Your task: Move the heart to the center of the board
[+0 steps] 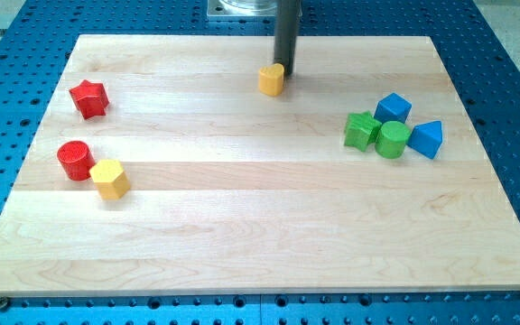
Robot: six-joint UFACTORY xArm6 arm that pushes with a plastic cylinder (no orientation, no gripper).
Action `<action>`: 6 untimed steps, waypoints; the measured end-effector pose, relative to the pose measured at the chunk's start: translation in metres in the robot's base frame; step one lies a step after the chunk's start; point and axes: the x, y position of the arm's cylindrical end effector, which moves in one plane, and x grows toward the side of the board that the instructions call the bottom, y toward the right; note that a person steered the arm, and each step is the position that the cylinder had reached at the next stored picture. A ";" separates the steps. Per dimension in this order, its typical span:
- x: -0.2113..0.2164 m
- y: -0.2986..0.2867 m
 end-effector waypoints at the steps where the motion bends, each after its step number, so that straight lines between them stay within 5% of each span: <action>1: 0.062 -0.054; 4: 0.119 0.017; 6: 0.142 -0.035</action>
